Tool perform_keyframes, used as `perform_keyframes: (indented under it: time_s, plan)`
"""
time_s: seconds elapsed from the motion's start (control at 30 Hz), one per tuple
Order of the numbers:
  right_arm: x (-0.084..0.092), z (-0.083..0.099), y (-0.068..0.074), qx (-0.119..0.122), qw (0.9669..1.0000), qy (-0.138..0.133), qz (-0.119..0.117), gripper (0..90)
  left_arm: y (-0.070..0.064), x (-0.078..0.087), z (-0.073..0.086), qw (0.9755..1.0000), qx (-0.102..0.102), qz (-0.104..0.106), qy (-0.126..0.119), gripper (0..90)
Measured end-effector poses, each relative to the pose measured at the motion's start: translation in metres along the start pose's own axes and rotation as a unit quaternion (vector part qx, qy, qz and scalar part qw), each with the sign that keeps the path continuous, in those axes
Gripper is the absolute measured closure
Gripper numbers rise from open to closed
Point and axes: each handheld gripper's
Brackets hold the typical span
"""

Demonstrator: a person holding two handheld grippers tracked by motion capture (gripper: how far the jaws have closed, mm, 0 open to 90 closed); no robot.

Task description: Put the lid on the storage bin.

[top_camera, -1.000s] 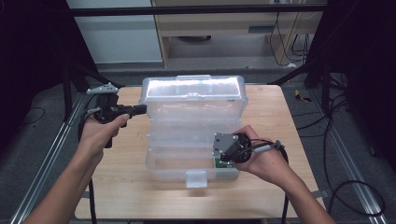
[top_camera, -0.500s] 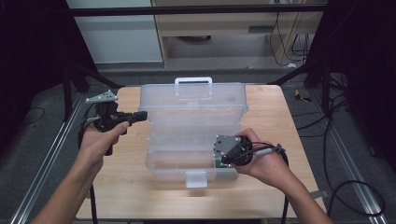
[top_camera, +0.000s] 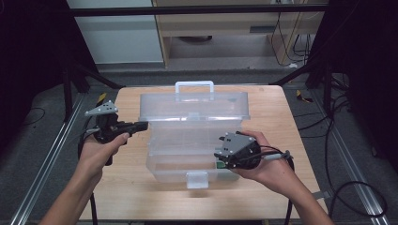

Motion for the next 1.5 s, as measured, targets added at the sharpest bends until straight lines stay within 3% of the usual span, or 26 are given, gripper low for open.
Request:
perform_keyframes:
  time_s: [0.43, 0.9, 1.23, 1.5]
  plan:
    - [0.013, 0.015, 0.000, -0.054, 0.9984, -0.013, 0.007, 38.1, -0.004, -0.002, 0.014, 1.0000, -0.005, 0.004, 0.005, 89.8]
    - [0.038, 0.030, 0.003, -0.092, 0.9955, -0.013, 0.022, 24.1, -0.009, -0.002, 0.021, 0.9998, -0.015, 0.002, 0.012, 89.9]
    - [0.052, 0.052, 0.000, -0.119, 0.9920, -0.011, 0.042, 23.5, -0.013, -0.002, 0.028, 0.9991, -0.032, -0.005, 0.028, 90.0]
    - [0.063, 0.071, -0.005, -0.141, 0.9880, -0.009, 0.062, 23.6, -0.014, -0.002, 0.034, 0.9990, -0.038, -0.002, 0.024, 90.0]
Point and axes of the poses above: each handheld gripper's, and its own axes: x roughly backward along the jaws, z roughly out of its underside, y roughly to its left, and after that the axes turned 5 degrees about y, right-handed
